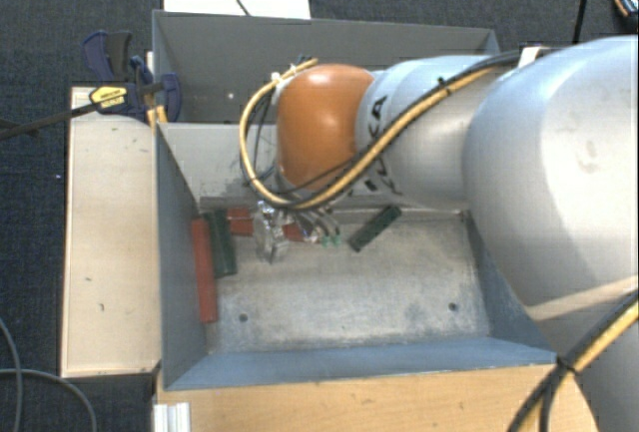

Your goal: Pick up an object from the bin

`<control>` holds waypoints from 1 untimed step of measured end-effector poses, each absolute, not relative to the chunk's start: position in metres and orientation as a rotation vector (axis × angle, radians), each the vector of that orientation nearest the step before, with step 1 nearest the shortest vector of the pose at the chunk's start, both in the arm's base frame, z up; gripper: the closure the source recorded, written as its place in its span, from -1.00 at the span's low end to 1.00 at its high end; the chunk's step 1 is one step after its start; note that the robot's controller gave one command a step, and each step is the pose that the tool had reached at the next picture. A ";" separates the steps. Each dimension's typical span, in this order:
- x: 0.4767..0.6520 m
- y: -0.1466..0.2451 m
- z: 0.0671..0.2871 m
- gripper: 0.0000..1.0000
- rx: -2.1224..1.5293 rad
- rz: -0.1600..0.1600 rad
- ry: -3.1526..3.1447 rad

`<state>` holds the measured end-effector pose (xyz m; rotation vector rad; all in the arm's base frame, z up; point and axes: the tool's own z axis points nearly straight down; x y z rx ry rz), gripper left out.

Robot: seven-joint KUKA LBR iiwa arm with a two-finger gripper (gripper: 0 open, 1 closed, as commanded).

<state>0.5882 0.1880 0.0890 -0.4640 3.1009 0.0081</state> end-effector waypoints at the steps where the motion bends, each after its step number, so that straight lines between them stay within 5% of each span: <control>1: 0.589 0.184 0.088 -1.00 -0.455 0.003 3.104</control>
Offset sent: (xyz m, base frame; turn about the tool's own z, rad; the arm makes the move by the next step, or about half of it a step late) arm 0.0000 0.0000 0.0000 0.0000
